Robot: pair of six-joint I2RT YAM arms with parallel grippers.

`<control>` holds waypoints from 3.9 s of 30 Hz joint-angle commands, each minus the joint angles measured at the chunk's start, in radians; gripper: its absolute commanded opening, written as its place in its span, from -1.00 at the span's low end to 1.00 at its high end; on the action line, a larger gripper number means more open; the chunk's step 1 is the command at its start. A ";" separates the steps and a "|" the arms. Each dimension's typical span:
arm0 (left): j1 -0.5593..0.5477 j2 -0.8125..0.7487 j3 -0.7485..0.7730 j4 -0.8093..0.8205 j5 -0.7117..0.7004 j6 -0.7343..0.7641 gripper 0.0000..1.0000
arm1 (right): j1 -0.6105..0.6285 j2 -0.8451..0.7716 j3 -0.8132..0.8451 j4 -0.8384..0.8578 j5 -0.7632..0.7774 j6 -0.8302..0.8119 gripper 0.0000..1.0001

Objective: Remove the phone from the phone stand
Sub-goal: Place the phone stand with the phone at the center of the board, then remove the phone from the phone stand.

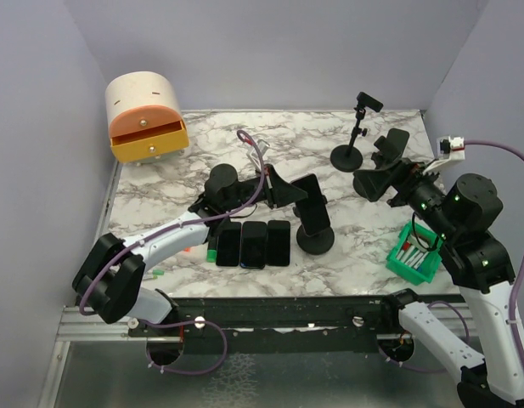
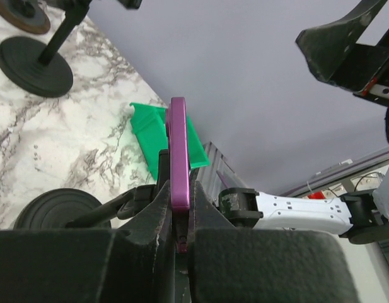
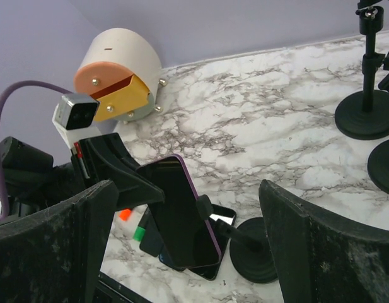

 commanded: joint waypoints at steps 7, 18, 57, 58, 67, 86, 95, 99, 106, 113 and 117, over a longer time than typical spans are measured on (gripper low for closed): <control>-0.056 0.029 -0.029 0.125 -0.098 -0.001 -1.00 | 0.010 0.075 -0.003 -0.086 0.037 0.051 0.99; -0.060 0.054 -0.046 0.124 -0.101 0.019 -0.57 | 0.010 0.073 -0.035 -0.111 0.107 0.100 0.99; 0.021 -0.725 -0.436 -0.232 -0.580 0.319 0.98 | 0.376 0.508 0.257 -0.288 0.151 -0.285 0.99; 0.022 -0.726 -0.436 -0.234 -0.581 0.319 0.98 | 0.390 0.521 0.267 -0.295 0.177 -0.287 0.99; 0.022 -0.716 -0.432 -0.249 -0.579 0.320 0.98 | 0.422 0.579 0.294 -0.327 0.324 -0.283 0.99; 0.021 -0.703 -0.426 -0.263 -0.578 0.312 0.97 | 0.485 0.627 0.268 -0.316 0.397 -0.197 0.94; 0.022 -0.688 -0.421 -0.266 -0.576 0.303 0.97 | 0.496 0.636 0.242 -0.318 0.412 -0.186 0.91; 0.021 -0.682 -0.421 -0.266 -0.565 0.299 0.97 | 0.496 0.640 0.238 -0.316 0.413 -0.186 0.87; 0.021 -0.677 -0.419 -0.267 -0.549 0.296 0.97 | 0.500 0.646 0.227 -0.327 0.412 -0.198 0.91; 0.021 -0.666 -0.417 -0.268 -0.534 0.291 0.96 | 0.503 0.642 0.222 -0.320 0.414 -0.212 0.73; 0.022 -0.647 -0.410 -0.266 -0.496 0.279 0.95 | 0.503 0.633 0.225 -0.314 0.411 -0.214 0.45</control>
